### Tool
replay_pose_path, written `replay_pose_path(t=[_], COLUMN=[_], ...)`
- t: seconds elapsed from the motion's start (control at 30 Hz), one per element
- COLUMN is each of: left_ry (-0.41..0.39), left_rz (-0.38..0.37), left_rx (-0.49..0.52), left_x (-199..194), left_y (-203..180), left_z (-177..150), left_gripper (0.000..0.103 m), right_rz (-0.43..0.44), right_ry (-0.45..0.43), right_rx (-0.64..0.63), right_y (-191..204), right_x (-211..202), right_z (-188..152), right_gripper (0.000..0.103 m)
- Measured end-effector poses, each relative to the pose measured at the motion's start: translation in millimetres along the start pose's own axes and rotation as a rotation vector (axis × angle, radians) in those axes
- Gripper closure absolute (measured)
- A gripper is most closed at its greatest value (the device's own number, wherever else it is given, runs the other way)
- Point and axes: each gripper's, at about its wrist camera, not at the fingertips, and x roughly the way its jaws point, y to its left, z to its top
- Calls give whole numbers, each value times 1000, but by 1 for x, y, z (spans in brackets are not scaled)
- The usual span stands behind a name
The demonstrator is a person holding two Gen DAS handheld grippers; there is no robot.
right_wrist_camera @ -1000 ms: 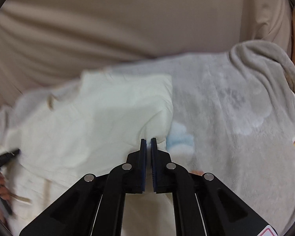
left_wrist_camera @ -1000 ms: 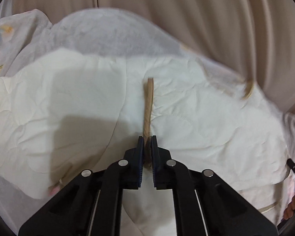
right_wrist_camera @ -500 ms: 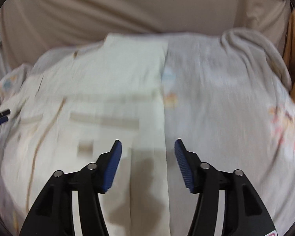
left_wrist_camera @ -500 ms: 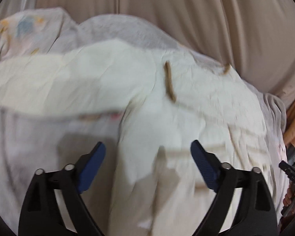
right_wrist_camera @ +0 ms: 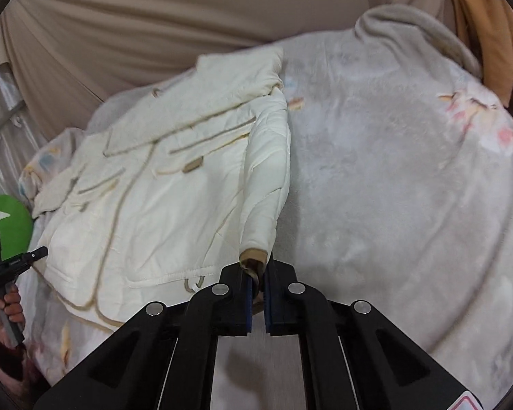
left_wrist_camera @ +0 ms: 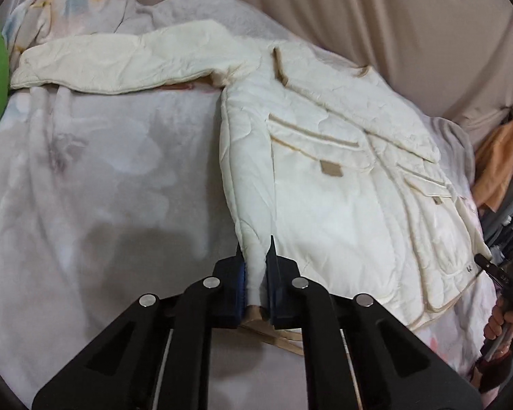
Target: Fold large clothes
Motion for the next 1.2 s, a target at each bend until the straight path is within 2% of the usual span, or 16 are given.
replay_pose_path(t=[0.23,0.3,0.37,0.43,0.57,0.63,0.67,0.73,0.8,0.93,0.97,1.0,1.03,1.07,1.13,1.2], left_ry=[132,113,62,-34,-221,-230,-224,-182,-124,1,29,50,64,70,53,43], left_rz=[-89,-96,-99,-99,-78,-89,-99,-134,-125,-63,-57,-49,-50,-44,-13,38], left_rx=[13,-3,-20,-12,111,149,154,146,122,53,31,16,5,7,37,84], left_x=[-29,-39,-57,-81,-98,-81,-65,-19,28,126,147,162,174,184,191,200], left_y=[4,6,8,7,-28,-48,-56,-67,-70,-62,-59,-57,-56,-57,-60,-63], left_z=[-88,-96,-82,-59,18,51,70,107,130,160,163,165,167,169,167,164], left_gripper=[91,87,85,81,53,50,42,35,31,33,42,49,62,67,71,76], right_rz=[-64,-89,-114,-118,-167,-106,-86,-68,-47,-109,-140,-160,-149,-119,-99,-148], right_ry=[82,123,112,47,-147,-203,-216,-219,-184,-80,-63,-47,-26,-8,-2,7], right_rx=[87,93,101,85,-39,-60,-74,-116,-128,-70,-48,-17,8,17,-29,-95], right_y=[-37,-44,-47,-44,-20,-10,-3,10,17,8,1,-6,-11,-12,-1,7], right_x=[-54,-53,-62,-80,-101,-94,-84,-54,-15,86,108,129,147,159,176,192], right_z=[-96,-114,-108,-87,-18,26,47,88,122,174,181,188,193,195,196,193], right_gripper=[98,94,91,87,80,79,78,62,58,58,60,72,94,101,103,103])
